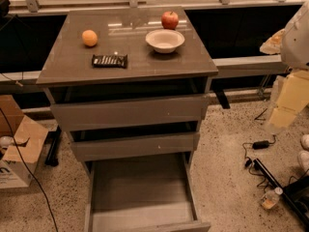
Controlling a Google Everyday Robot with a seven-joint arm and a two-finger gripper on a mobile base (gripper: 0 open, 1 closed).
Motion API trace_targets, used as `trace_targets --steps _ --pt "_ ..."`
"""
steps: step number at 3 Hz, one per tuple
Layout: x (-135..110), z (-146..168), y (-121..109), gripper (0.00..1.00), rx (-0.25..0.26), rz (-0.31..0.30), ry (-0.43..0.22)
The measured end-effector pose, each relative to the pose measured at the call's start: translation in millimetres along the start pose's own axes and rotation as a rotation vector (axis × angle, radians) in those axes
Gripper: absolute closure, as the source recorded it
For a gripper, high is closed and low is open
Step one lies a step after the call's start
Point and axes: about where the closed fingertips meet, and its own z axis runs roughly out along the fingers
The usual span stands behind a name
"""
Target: Place rxbar chocolate into bottom drawer
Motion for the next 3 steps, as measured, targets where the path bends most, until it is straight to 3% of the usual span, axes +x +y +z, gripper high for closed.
trace_targets --steps 1,2,3 --pt "-10 0 0 0.00 0.007 -0.013 -0.017" --pt "-63 -3 0 0.00 0.040 -0.084 -0.107" --pt "-131 1 -6 0.00 0.030 -0.105 -0.257"
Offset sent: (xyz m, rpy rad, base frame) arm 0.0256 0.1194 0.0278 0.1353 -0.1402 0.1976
